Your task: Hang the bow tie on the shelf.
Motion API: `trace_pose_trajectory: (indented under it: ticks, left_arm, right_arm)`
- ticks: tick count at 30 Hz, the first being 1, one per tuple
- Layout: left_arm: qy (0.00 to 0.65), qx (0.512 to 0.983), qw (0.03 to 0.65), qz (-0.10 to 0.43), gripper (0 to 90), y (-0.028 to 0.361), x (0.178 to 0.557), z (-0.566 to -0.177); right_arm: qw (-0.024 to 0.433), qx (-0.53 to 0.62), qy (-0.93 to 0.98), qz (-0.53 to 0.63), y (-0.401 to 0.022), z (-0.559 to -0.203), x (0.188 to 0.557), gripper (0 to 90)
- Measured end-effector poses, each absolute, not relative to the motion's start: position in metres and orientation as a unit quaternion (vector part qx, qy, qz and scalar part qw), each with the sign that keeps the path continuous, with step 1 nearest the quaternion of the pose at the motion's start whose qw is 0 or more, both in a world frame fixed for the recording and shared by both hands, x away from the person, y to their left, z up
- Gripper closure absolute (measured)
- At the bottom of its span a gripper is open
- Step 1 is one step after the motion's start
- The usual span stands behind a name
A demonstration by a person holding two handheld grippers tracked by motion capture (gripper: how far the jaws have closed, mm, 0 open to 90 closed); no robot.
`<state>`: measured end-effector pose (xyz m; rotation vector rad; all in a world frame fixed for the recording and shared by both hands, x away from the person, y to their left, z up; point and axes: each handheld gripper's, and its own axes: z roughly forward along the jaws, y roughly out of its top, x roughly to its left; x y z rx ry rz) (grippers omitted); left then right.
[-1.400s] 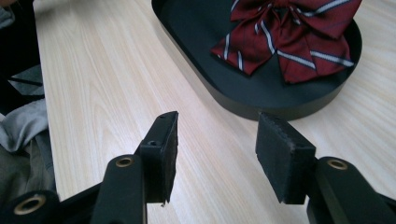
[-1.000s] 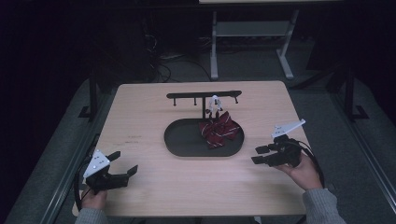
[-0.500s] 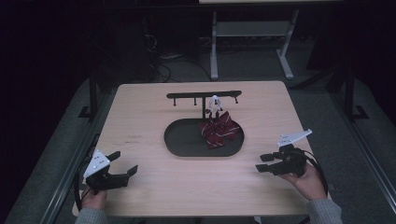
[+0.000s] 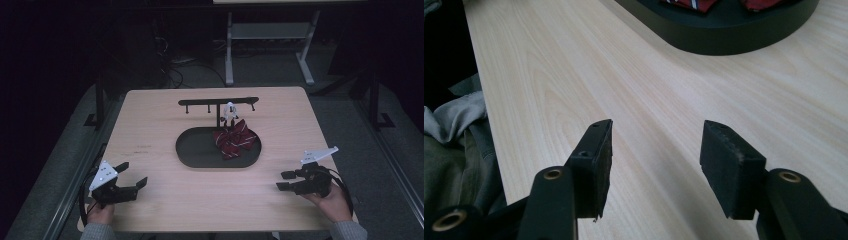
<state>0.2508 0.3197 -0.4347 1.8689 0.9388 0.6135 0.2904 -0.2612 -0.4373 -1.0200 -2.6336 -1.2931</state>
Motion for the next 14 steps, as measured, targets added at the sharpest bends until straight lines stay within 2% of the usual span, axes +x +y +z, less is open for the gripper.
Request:
trace_pose_trajectory:
  ticks: [14]
  left_arm:
    - [0.381, 0.760, 0.464, 0.249, 12.8, 0.320, 0.250, -0.434]
  right_arm:
    - [0.008, -0.334, -0.844, -0.419, -0.266, -0.445, 0.271, 42.1]
